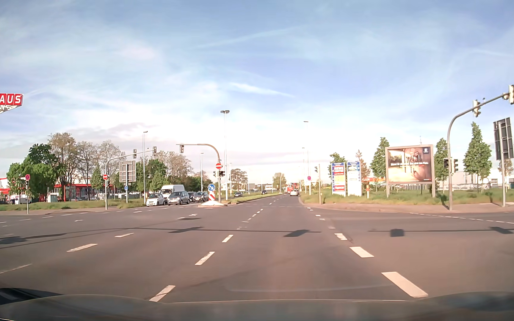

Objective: Follow the waypoints while adhering to traffic rules and regulations

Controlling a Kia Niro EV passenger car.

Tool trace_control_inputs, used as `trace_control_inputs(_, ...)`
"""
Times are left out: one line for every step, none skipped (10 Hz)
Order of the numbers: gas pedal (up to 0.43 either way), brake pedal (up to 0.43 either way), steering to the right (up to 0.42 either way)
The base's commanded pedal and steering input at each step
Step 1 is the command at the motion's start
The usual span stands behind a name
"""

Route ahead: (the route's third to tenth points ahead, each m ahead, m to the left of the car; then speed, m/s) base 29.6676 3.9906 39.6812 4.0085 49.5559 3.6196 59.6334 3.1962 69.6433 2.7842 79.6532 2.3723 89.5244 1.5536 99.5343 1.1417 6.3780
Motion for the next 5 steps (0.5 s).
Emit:
trace_control_inputs(0.571,0.0,0.002)
trace_control_inputs(0.571,0.0,0.003)
trace_control_inputs(0.571,0.0,0.002)
trace_control_inputs(0.571,0.0,0.003)
trace_control_inputs(0.571,0.0,0.004)
